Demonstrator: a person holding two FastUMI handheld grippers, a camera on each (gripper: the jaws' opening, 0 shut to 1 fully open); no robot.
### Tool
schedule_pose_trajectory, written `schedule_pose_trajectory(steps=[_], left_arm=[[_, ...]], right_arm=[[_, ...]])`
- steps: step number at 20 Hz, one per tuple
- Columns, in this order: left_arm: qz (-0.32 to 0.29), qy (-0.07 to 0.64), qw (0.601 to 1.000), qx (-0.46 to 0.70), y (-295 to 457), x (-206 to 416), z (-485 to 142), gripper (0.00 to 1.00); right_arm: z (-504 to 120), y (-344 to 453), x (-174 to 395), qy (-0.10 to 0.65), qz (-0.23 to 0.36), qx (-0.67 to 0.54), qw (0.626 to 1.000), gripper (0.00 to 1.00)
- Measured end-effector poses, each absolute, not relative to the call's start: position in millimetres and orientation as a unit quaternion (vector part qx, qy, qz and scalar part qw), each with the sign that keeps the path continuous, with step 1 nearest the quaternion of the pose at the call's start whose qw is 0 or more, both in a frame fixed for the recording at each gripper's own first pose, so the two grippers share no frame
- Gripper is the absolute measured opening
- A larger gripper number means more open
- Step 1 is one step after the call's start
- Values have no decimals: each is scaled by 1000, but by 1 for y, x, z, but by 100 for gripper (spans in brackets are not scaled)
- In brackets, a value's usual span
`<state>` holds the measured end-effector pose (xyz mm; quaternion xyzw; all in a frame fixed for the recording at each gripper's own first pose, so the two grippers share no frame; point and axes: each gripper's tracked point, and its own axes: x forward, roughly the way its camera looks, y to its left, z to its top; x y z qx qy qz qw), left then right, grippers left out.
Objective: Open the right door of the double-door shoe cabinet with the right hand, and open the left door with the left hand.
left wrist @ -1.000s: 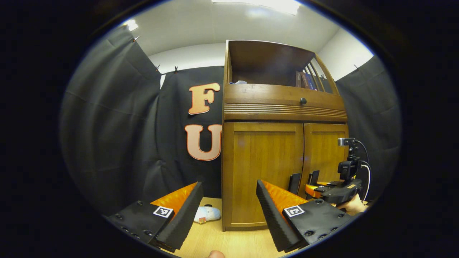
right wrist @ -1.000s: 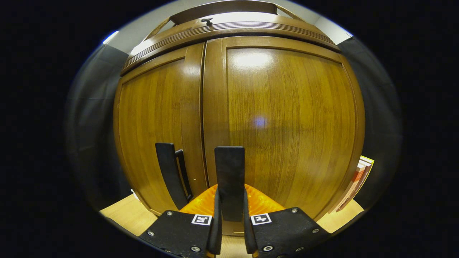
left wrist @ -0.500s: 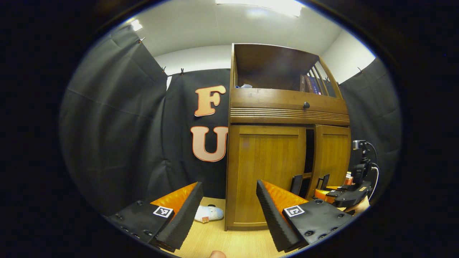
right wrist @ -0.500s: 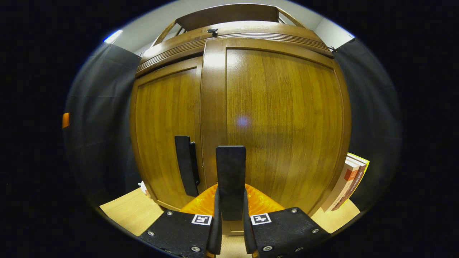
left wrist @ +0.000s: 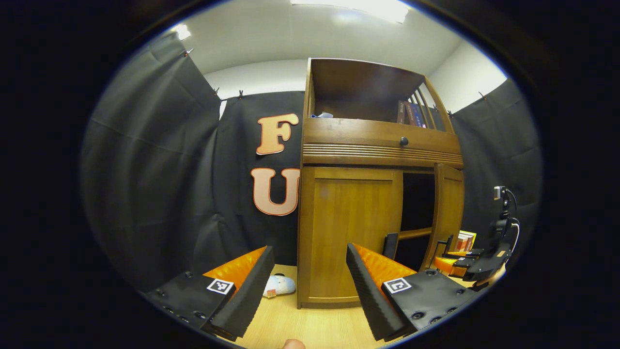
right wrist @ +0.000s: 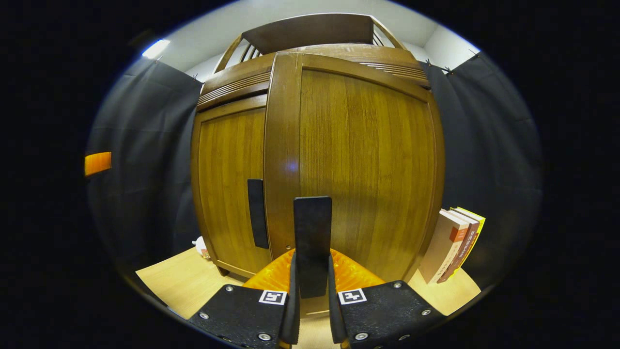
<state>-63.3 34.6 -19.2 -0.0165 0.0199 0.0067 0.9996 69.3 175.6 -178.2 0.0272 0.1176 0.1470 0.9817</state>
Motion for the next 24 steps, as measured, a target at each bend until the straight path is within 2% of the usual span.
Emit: schedule_pose_trajectory(steps=[4, 5, 6, 8, 11, 15, 16, 17, 18, 19, 20, 24], left_arm=[[12, 14, 1000, -2, 31, -67, -18, 97], [10, 14, 1000, -1, 28, -67, -18, 94], [5, 15, 1000, -3, 23, -67, -20, 94], [-3, 18, 1000, -13, 15, -69, -22, 99], [-18, 16, 1000, -20, 4, -72, -19, 94], [-24, 11, 1000, -17, -4, -75, -16, 94], [-24, 9, 1000, -16, -6, -76, -15, 94], [-26, 8, 1000, -16, -8, -76, -14, 94], [-28, 7, 999, -16, -12, -77, -14, 99], [-30, 7, 999, -17, -14, -78, -14, 99], [-32, 7, 999, -18, -17, -78, -14, 99], [-42, 13, 999, -19, -30, -77, -18, 94]], right_arm=[[-176, 164, 55, 115, 144, 25, 983, 24], [-176, 161, 51, 114, 143, 26, 983, 28], [-176, 157, 48, 114, 143, 26, 983, 24], [-173, 149, 42, 111, 140, 19, 984, 24], [-174, 141, 37, 112, 133, 14, 985, 24], [-172, 124, 27, 110, 117, 12, 987, 24], [-171, 119, 26, 109, 112, 7, 988, 28], [-171, 113, 25, 108, 107, 4, 988, 24], [-171, 108, 25, 107, 100, 6, 989, 23], [-171, 104, 21, 108, 93, 2, 990, 23], [-170, 99, 19, 106, 88, -2, 990, 15], [-168, 78, 15, 107, 75, -5, 991, 10]])
